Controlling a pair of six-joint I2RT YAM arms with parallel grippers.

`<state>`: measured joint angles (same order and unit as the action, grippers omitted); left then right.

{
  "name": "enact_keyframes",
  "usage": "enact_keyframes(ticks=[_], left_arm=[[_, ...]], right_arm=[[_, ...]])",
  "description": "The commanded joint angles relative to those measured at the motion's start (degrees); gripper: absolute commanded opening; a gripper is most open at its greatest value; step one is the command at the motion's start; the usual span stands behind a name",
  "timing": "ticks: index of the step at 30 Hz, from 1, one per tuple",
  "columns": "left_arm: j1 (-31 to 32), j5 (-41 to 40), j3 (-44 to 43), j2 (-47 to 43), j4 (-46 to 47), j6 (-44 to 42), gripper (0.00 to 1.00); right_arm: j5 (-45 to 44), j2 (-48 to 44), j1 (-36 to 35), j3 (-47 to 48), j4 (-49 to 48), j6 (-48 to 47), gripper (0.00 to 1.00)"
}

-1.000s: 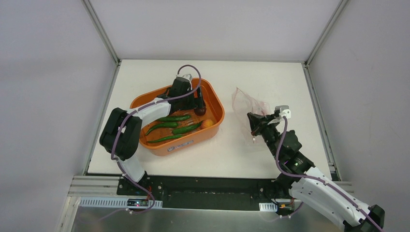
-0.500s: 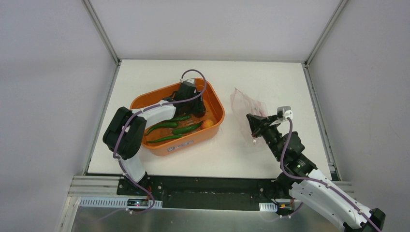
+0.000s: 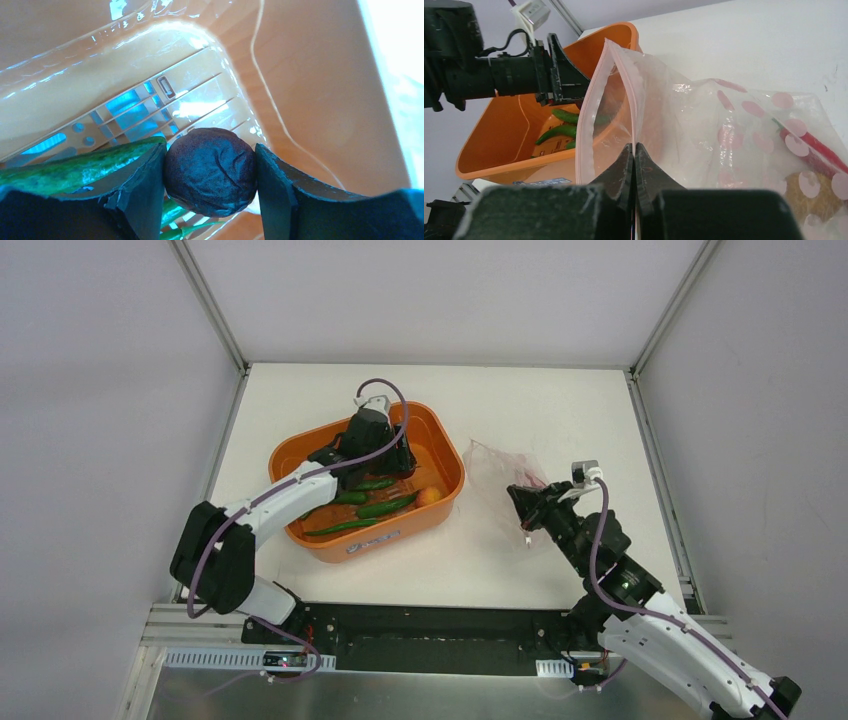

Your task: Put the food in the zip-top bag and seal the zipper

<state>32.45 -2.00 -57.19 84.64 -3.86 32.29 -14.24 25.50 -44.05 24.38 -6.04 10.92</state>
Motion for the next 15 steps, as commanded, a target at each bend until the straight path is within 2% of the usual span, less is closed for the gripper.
enact_keyframes(ticks=[1,9,15], left_arm=[[1.23,-2.63,0.61,-5.29,-3.04,-1.52,0.32],[2.13,-3.46,1.69,-12.88,-6.12,-1.80,0.33],[4.76,-0.41,-2.44,-18.23,-9.52,-3.55,0.34]], right_arm=[[-0.80,-0.18,0.27,3.61,3.59,4.78,0.00],[1.26,2.35,0.24,6.05,9.04,8.26,0.00],[1.91,3.46,0.22,6.55,10.66,10.77,0.00]])
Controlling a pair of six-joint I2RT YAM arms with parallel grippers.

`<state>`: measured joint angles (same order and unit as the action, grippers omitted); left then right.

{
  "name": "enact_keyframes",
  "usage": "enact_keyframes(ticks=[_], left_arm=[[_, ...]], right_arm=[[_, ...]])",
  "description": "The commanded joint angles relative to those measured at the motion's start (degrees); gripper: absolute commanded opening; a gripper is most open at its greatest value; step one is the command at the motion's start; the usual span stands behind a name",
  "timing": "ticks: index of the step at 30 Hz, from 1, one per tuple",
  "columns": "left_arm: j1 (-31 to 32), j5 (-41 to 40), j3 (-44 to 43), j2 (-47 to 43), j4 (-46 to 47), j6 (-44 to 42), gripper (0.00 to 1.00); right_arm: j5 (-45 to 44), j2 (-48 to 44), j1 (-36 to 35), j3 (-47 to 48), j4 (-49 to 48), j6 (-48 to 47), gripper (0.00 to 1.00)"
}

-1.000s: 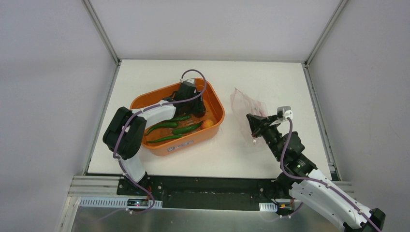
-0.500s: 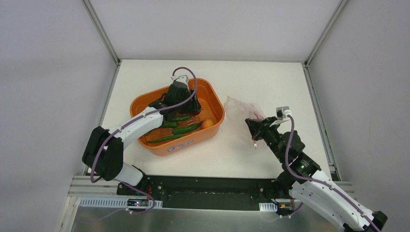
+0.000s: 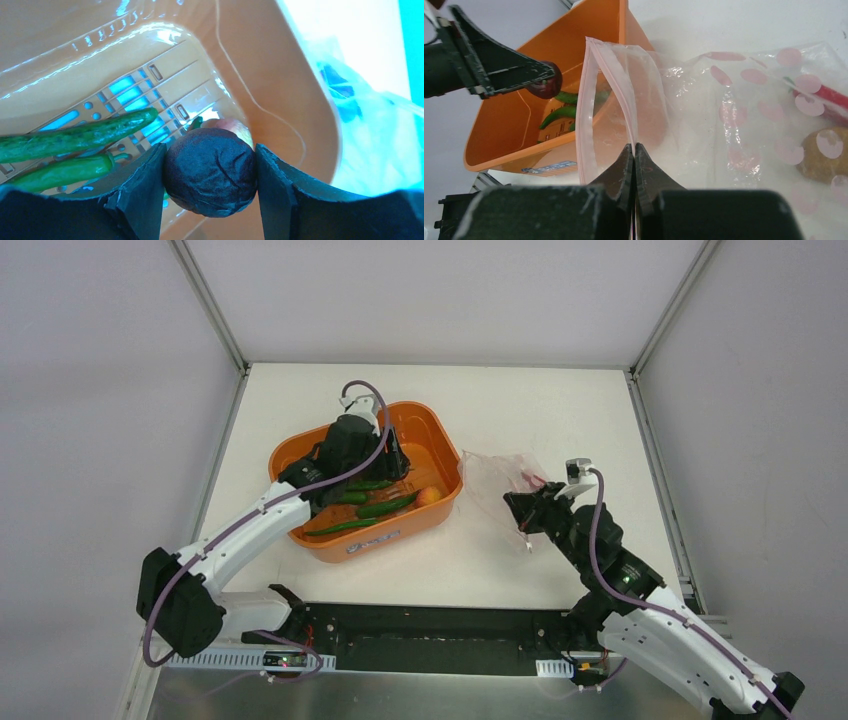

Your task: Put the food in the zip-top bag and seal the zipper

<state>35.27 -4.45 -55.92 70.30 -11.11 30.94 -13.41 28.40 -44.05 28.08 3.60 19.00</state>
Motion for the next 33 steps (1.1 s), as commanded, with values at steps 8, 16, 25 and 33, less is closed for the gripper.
enact_keyframes(ticks=[8,16,25,33], left_arm=[[8.30,8.86,-6.53,-4.96,4.34,-2.51,0.35],[15.79,14.55,-11.41,-0.32,10.71,-5.08,0.37],[22.47,18.13,-17.04,7.75,16.64,-8.72,0.40],[24.53,15.35,-20.19,13.27,13.52,-12.75,0.41]], right_arm=[[2.05,-0.04,0.21,3.51,1.14,4.06,0.00],[1.64,-2.39,0.28,4.03,2.18,4.83,0.00],[0.84,-6.52,0.28,2.86,1.50,5.43,0.00],[0.26,-9.25,0.27,2.54,2.80,4.89,0.00]])
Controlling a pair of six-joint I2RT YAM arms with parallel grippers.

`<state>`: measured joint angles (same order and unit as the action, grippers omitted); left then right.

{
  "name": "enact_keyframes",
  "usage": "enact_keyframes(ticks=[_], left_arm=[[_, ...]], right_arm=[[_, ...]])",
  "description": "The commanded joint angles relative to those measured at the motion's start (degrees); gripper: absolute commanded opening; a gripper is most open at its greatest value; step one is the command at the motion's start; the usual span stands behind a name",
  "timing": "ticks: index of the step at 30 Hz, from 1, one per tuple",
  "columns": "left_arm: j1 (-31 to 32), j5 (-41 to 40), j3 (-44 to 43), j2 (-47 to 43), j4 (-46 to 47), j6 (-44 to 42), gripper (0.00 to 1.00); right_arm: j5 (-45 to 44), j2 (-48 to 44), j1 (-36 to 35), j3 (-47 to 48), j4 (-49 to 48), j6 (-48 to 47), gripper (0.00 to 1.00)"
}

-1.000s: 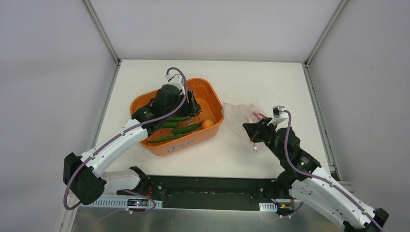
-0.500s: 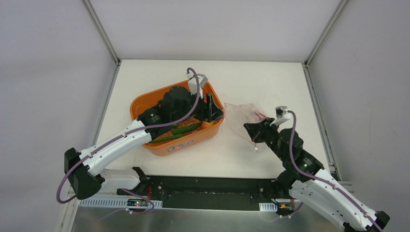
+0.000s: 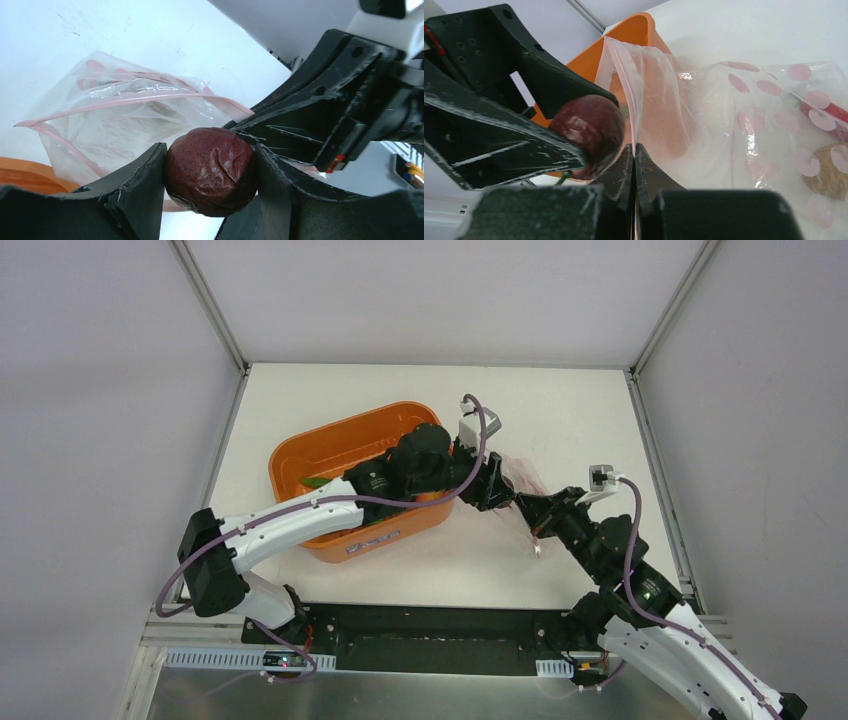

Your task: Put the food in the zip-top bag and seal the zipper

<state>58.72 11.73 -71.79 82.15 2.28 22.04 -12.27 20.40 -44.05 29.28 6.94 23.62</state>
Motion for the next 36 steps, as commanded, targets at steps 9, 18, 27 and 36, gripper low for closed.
enact_keyframes(ticks=[9,18,27,36], left_arm=[[2.69,-8.81,-5.13,3.47,-3.76,-7.53,0.43],[3.76,-15.01,-7.98,4.47,-11.43,-10.25,0.52],[3.71,-15.12,-6.13,1.62,-9.70,-10.08,0.79],[3.69,-15.82,-1.96,-3.50,-6.68,-9.82,0.81]], right_arm=[[-0.67,-2.45,0.28,1.61,-0.29,-0.18,0.00],[0.31,-2.81,0.28,1.57,-0.58,-0.26,0.00],[-0.02,-4.14,0.28,1.57,-0.80,0.60,0.00],[0.55,-3.03,0.28,1.48,-0.88,1.39,0.00]])
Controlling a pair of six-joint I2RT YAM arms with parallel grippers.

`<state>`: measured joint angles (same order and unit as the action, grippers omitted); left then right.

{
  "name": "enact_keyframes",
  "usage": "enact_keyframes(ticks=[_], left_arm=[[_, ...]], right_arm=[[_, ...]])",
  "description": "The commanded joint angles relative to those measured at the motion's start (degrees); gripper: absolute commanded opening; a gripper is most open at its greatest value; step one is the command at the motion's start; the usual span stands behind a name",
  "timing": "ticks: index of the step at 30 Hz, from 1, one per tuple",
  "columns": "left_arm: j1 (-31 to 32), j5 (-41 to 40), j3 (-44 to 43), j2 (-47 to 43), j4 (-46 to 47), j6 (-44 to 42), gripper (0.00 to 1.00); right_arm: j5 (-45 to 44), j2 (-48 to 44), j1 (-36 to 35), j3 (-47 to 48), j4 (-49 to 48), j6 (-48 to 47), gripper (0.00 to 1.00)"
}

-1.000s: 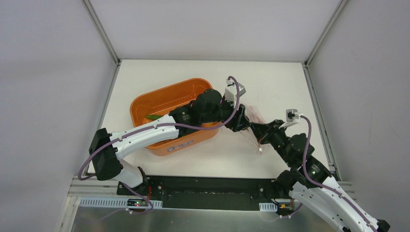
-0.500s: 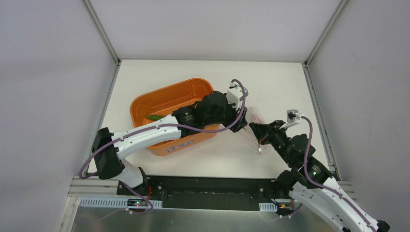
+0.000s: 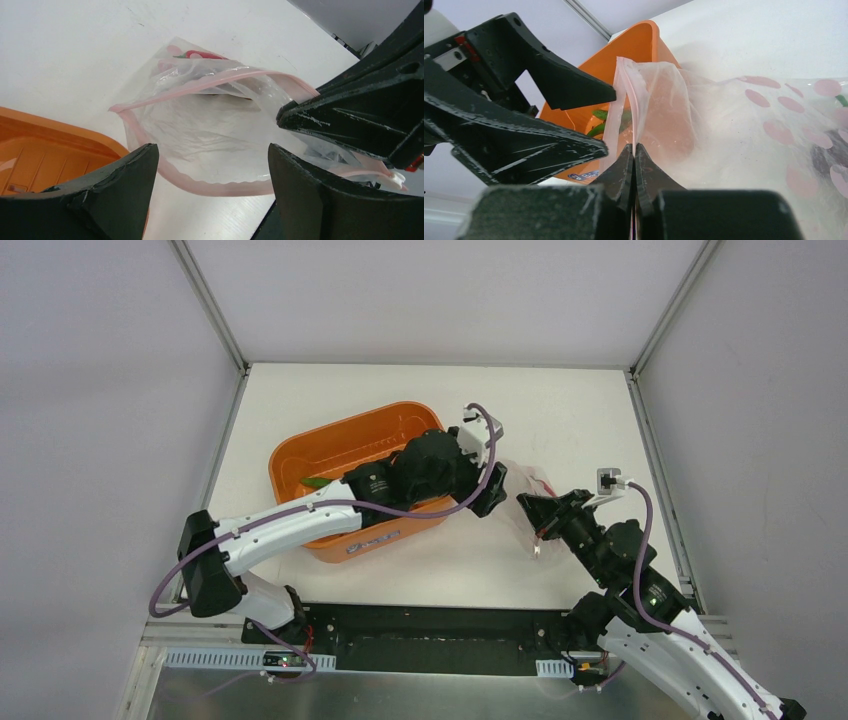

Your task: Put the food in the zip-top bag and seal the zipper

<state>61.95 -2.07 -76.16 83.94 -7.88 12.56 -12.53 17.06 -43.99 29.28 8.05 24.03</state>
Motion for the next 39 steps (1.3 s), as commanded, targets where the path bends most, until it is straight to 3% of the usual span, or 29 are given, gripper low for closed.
enact_keyframes(ticks=[1,11,16,19,24,27,34,39], left_arm=[[0.51,-2.93,3.43,-6.42,3.96,-0.30,0.82],[-0.19,-20.76,15.41,-17.74,4.44,-0.91,0.97],[-3.41,-22.46,17.17,-21.60,-3.19,-3.75,0.99],[-12.03,-14.30,17.36,-23.82,-15.87,-5.68,0.99],[-19.98,-12.58,19.47,-27.16,-23.91,-7.95,0.99],[-25.11,-6.99,20.84,-26.87,-26.97,-11.71,0.99],[-32.09,3.53,20.48,-16.03,-30.89,-27.00,0.99],[-34.47,7.96,15.29,-6.01,-32.11,-30.36,0.99]], right_arm=[[0.89,0.46,0.17,1.42,-1.97,1.06,0.00],[1.01,0.95,0.17,1.06,-2.13,1.65,0.00],[0.78,1.12,0.14,0.85,-1.93,1.83,0.00],[0.48,1.13,0.21,0.73,-2.30,1.81,0.00],[0.91,1.77,0.22,0.43,-3.29,2.15,0.00],[1.61,2.38,0.22,0.34,-3.84,2.55,0.00],[3.02,4.22,0.17,0.61,-4.51,2.88,0.00],[3.19,4.27,0.21,1.66,-3.02,2.98,0.00]])
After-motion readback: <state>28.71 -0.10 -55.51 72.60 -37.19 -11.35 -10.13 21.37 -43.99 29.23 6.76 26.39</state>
